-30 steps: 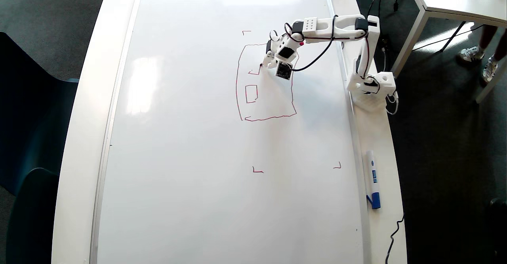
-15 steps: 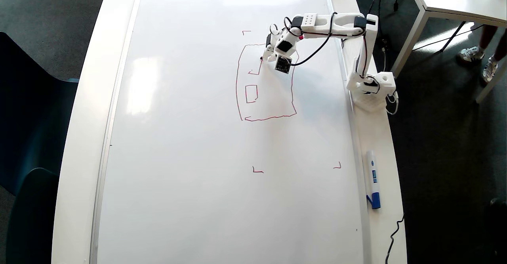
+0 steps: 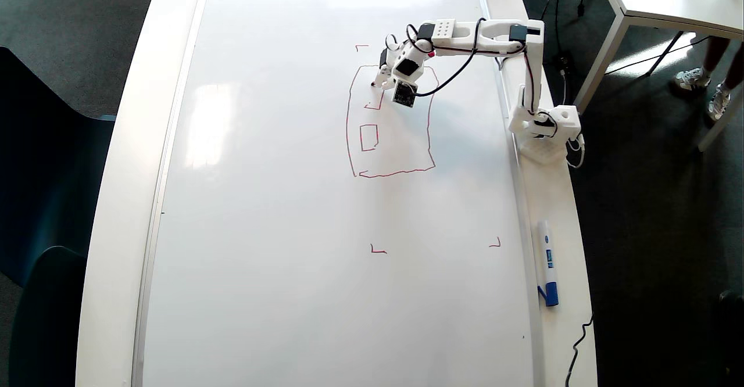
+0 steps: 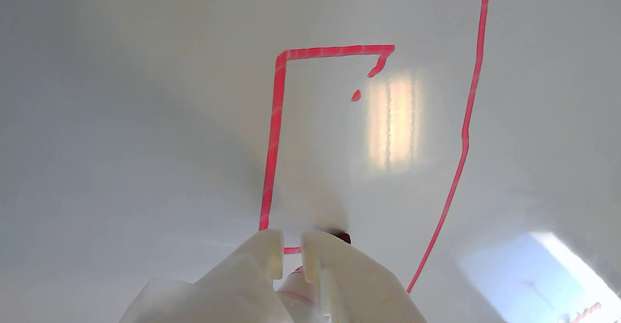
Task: Draw on a whiteboard a robot head using a pen attached to the gripper
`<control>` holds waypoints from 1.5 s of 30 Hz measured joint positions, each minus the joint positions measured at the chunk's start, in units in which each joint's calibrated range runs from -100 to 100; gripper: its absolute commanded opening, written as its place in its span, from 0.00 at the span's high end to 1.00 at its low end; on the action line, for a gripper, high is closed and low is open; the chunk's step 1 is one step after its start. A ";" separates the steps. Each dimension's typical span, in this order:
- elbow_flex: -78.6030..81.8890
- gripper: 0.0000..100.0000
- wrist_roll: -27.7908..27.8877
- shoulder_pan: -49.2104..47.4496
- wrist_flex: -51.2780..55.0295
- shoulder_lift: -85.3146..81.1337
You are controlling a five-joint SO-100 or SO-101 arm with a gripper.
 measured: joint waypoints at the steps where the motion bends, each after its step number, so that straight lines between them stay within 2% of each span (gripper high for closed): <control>1: -0.46 0.99 0.00 0.00 -0.08 0.42; 26: -1.01 0.99 -0.79 -7.77 0.00 0.51; 38: -2.38 0.99 -1.85 -7.84 0.00 0.42; 45: -4.75 0.99 -2.43 -7.99 6.00 -7.79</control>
